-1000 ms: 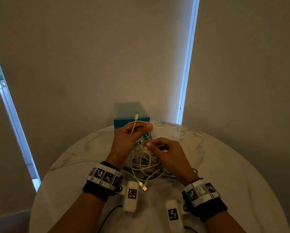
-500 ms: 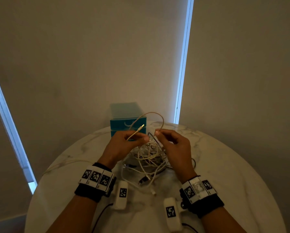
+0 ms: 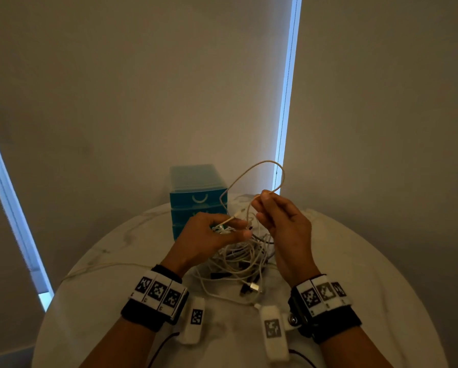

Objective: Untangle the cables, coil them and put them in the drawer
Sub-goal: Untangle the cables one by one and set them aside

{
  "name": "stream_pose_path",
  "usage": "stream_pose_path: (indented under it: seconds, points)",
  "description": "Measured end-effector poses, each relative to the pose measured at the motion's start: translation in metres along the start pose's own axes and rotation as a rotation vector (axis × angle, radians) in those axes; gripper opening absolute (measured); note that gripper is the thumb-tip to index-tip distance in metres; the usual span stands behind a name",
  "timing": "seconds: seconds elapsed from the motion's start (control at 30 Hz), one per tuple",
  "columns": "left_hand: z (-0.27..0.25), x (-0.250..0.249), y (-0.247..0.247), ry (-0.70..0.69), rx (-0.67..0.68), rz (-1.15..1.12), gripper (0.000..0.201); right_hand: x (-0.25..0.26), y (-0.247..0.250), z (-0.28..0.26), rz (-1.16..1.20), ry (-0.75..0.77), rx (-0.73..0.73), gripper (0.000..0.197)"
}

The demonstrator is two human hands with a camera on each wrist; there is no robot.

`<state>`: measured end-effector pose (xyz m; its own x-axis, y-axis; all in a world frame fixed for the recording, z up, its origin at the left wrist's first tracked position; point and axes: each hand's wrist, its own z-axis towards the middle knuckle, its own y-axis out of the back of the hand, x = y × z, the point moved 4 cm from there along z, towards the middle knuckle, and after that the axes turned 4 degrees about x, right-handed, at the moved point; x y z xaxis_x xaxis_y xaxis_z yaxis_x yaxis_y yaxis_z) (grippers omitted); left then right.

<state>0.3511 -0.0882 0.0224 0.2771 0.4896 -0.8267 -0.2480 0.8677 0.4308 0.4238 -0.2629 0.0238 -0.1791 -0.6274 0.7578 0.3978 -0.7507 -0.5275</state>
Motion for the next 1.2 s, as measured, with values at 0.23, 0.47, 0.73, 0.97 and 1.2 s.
stream_pose_path:
  seconds: [0.23, 0.47, 0.73, 0.97, 1.2]
  points:
    - [0.001, 0.005, 0.006, -0.014, -0.154, -0.012, 0.006, -0.014, 0.003, 0.001, -0.148, -0.090, 0.099, 0.032]
    - [-0.003, 0.011, 0.036, 0.039, -0.476, -0.360, 0.012, -0.031, 0.007, -0.006, -0.607, -0.265, 0.329, 0.014]
    - [-0.003, 0.006, 0.024, 0.052, -0.491, -0.515, 0.021, -0.032, -0.009, -0.013, -0.810, -0.112, 0.400, 0.012]
    - [-0.002, 0.002, 0.016, 0.027, -0.255, -0.402, 0.023, -0.024, -0.009, -0.012, -0.806, 0.048, 0.330, 0.007]
    - [0.000, 0.013, 0.024, 0.105, -0.132, -0.162, 0.018, -0.017, 0.004, -0.004, -0.561, 0.140, 0.052, 0.012]
